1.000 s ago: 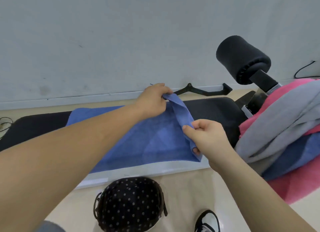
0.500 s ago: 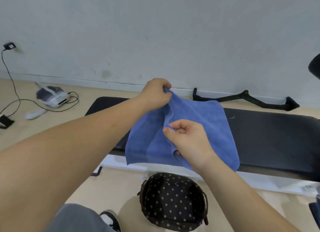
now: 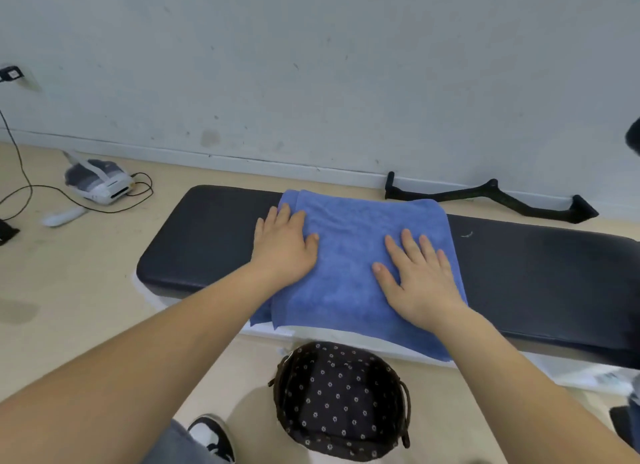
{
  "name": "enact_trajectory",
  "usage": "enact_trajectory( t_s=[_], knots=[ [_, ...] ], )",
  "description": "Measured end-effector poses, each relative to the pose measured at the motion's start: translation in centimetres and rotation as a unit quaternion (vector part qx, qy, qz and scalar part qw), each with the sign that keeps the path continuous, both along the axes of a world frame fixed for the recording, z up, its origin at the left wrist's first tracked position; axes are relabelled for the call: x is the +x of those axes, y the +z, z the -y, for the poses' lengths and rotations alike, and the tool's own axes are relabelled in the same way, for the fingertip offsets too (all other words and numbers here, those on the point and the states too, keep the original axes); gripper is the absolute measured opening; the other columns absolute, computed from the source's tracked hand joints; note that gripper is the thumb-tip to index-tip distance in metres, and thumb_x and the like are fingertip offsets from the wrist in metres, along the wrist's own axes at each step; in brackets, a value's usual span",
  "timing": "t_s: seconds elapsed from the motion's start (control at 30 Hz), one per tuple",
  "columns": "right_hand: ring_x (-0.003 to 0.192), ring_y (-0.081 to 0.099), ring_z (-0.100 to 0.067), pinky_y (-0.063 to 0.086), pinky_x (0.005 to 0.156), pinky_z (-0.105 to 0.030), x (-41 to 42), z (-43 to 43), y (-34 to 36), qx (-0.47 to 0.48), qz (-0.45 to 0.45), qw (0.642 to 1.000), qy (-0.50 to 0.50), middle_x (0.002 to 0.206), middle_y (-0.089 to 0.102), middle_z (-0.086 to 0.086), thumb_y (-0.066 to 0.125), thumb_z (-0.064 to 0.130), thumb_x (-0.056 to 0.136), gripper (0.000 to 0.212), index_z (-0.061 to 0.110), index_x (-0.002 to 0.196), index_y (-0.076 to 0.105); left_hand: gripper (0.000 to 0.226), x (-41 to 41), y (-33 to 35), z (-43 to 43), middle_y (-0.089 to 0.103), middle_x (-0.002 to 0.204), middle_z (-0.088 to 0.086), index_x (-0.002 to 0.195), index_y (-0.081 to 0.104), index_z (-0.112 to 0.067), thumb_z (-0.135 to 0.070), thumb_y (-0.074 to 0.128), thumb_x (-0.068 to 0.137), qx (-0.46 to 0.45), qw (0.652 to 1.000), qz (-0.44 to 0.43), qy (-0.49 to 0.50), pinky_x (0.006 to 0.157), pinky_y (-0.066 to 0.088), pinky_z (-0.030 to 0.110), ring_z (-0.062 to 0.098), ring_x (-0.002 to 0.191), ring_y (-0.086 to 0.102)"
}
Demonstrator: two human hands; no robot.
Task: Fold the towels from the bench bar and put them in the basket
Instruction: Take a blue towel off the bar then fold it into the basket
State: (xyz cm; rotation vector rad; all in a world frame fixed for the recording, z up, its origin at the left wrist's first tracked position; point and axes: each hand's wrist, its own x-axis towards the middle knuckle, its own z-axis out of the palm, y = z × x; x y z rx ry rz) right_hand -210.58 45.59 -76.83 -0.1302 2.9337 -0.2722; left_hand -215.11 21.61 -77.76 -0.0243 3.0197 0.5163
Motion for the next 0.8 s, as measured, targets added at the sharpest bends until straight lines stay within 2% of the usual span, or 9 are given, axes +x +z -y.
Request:
enact_trajectory(
  t_s=[0.13,0.37,0.47,0.57,0.6,0.63,0.7,0.73,0.8],
  knots=[
    [0.158,-0.015,-0.019,-0.009,0.128,-0.040,0.5,-1.7,-0.8,0.000,0.005,1.000,0.000,0.172,-0.014,0.002,0.013,0.059,0.105,0.066,0.035,0.164,-0.004,0.061,0.6,-0.8,-1.5,0.014,0.171,0.014,0.160,0.025,-0.013,-0.044,0.027,0.107,-0.028,0.999,-0.021,-0.008,0.127,0.009,0.049,0.035,0.158,0.008],
    [0.158,-0.017,-0.018,-0.010,0.127,-0.039,2.4,-5.5,-0.6,0.010,0.032,0.997,-0.065,0.171,-0.018,-0.001,0.011,0.054,0.106,0.064,0.033,0.164,-0.008,0.062,1.1,-0.5,-6.1,0.013,0.171,0.015,0.160,0.024,-0.013,-0.046,0.028,0.107,-0.007,0.996,-0.020,-0.084,0.128,0.009,0.048,0.035,0.158,0.007],
    [0.158,-0.016,-0.021,-0.008,0.128,-0.041,3.9,-7.7,-0.1,0.014,0.056,0.992,-0.111,0.171,-0.017,-0.003,0.013,0.052,0.107,0.064,0.030,0.164,-0.007,0.062,1.1,-0.1,-8.9,0.011,0.171,0.014,0.161,0.026,-0.012,-0.043,0.035,0.108,0.054,0.989,-0.010,-0.140,0.129,0.005,0.044,0.030,0.159,0.006],
    [0.158,-0.012,-0.026,-0.001,0.128,-0.045,5.4,-9.1,1.0,0.037,0.117,0.979,-0.161,0.172,-0.013,-0.010,0.017,0.048,0.107,0.066,0.022,0.165,-0.004,0.061,1.3,0.9,-11.1,0.017,0.170,0.011,0.160,0.030,-0.013,-0.035,0.046,0.106,0.131,0.971,-0.015,-0.200,0.127,0.006,0.038,0.025,0.158,0.013],
    [0.158,-0.005,-0.029,0.007,0.128,-0.046,5.6,-9.4,1.3,0.040,0.127,0.975,-0.176,0.172,-0.004,-0.012,0.021,0.047,0.106,0.066,0.019,0.164,0.006,0.060,1.3,1.2,-11.4,0.024,0.168,0.011,0.159,0.033,-0.013,-0.032,0.050,0.104,0.128,0.970,-0.024,-0.204,0.126,0.012,0.038,0.026,0.156,0.019],
    [0.156,0.009,-0.033,0.019,0.124,-0.047,5.8,-9.5,1.8,0.038,0.114,0.975,-0.185,0.168,0.015,-0.015,0.026,0.048,0.105,0.061,0.016,0.157,0.025,0.057,1.4,1.7,-11.4,0.033,0.163,0.010,0.155,0.039,-0.013,-0.030,0.053,0.102,0.112,0.974,-0.042,-0.194,0.123,0.023,0.040,0.029,0.150,0.030],
    [0.140,0.036,-0.033,0.041,0.108,-0.048,5.4,-9.6,2.6,0.014,0.029,0.981,-0.193,0.140,0.047,-0.011,0.035,0.050,0.102,0.043,0.017,0.124,0.052,0.040,1.8,2.8,-10.5,0.053,0.136,0.007,0.135,0.057,-0.017,-0.030,0.058,0.097,0.061,0.982,-0.081,-0.156,0.098,0.046,0.043,0.029,0.121,0.052],
    [0.138,0.038,-0.031,0.043,0.105,-0.047,5.0,-9.7,2.9,-0.007,-0.014,0.982,-0.190,0.137,0.050,-0.008,0.038,0.050,0.102,0.041,0.019,0.122,0.055,0.026,2.1,3.4,-9.8,0.058,0.119,0.003,0.118,0.062,-0.019,-0.032,0.060,0.095,0.041,0.986,-0.087,-0.134,0.084,0.050,0.041,0.026,0.105,0.057],
    [0.149,0.026,-0.028,0.036,0.115,-0.047,3.8,-10.3,2.8,-0.034,-0.054,0.983,-0.172,0.157,0.039,-0.007,0.040,0.049,0.104,0.052,0.020,0.146,0.049,0.016,2.8,3.9,-8.4,0.063,0.093,-0.003,0.091,0.063,-0.020,-0.036,0.061,0.093,0.045,0.993,-0.041,-0.102,0.068,0.054,0.038,0.022,0.086,0.063]
  ],
)
